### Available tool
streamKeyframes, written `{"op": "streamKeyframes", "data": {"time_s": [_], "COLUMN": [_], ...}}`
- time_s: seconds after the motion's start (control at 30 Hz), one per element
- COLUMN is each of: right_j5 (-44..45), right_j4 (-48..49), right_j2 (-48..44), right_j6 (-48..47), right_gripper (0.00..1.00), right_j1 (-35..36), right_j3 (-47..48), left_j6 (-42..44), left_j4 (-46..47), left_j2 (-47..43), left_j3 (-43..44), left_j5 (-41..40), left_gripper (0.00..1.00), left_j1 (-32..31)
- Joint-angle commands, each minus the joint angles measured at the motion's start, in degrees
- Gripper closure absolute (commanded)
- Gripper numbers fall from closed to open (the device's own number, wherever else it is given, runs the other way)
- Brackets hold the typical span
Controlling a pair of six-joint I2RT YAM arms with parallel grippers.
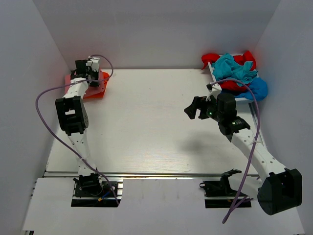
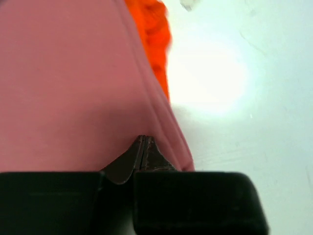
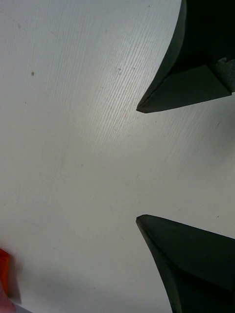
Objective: Fold and stack the t-shirts
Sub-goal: Put the neatly folded tshirt into the corner of the board with the left arm
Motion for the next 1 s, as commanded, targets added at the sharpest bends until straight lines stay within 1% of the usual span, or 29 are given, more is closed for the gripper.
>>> {"op": "streamKeyframes", "data": {"time_s": [0.0,0.03,0.1,0.13,0.27,0.5,0.57,0.63,0.67,0.7,0.73,0.77,0.8,0.83,0.87,0.9,0.93,0.97], "right_j5": [-0.03,-0.03,-0.21,-0.21,-0.21,-1.26,-1.61,-2.23,-2.67,-3.28,-4.07,-4.34,-4.78,-5.39,-5.74,-5.83,-6.44,-6.62], "right_j4": [2.85,2.85,2.68,4.67,4.61,4.96,4.87,5.3,5.48,6.35,6.89,7.33,8.46,9.87,10.4,11.1,11.46,12.07], "right_j2": [0.27,0.54,0.54,0.45,0.54,0.36,-0.42,-0.95,-0.96,-1.56,-1.74,-1.75,-2.27,-2.53,-2.62,-3.32,-3.5,-4.2], "right_j6": [0.09,0.09,0.18,0.18,-0.26,-0.26,-0.26,-0.44,-0.53,-0.44,-0.44,0.0,0.09,0.96,1.32,1.49,1.67,2.11], "right_gripper": [0.1,0.1,0.1,0.1,0.1,0.1,0.1,0.1,0.1,0.1,0.1,0.1,0.1,0.1,0.1,0.1,0.1,0.1], "right_j1": [-0.04,-0.04,-0.04,-0.13,-0.04,0.04,-0.04,-0.04,-0.04,-0.04,0.04,0.04,0.04,0.04,0.04,0.13,0.13,0.05], "right_j3": [-0.51,-0.78,-1.13,-1.3,-1.22,-0.69,-0.34,-0.16,-0.08,-0.34,-0.6,-1.21,-1.74,-3.31,-3.76,-4.11,-4.38,-5.43], "left_j6": [0.62,0.62,0.62,2.27,2.99,3.78,3.26,2.46,1.59,0.54,-0.25,-1.22,-3.14,-3.86,-5.0,-6.31,-8.68,-10.27], "left_j4": [-2.71,-3.85,-5.34,-6.14,-9.57,-10.18,-11.06,-11.67,-12.29,-12.82,-13.52,-13.53,-13.53,-12.83,-12.82,-11.69,-10.9,-9.67], "left_j2": [-0.13,0.58,3.12,3.92,6.64,6.65,4.99,2.27,1.12,-0.02,-1.34,-2.74,-5.97,-7.75,-9.5,-11.26,-14.67,-16.19], "left_j3": [-1.24,-1.24,0.51,1.13,3.77,3.94,6.3,8.07,9.99,11.14,12.11,12.82,12.82,12.82,12.21,11.43,10.55,8.8], "left_j5": [6.71,5.81,6.59,6.59,7.82,10.37,10.98,11.6,11.6,12.21,13.26,13.97,15.89,17.3,18.27,19.41,20.21,20.22], "left_gripper": [0.94,1.0,1.0,1.0,1.0,1.0,0.95,0.81,0.69,0.54,0.51,0.45,0.39,0.3,0.14,0.0,0.0,0.0], "left_j1": [-0.14,-0.14,-0.14,-0.14,-0.67,-0.67,-0.67,-0.67,-0.67,-0.67,-0.67,-0.67,-1.19,-1.2,-1.81,-1.81,-3.55,-4.53]}}
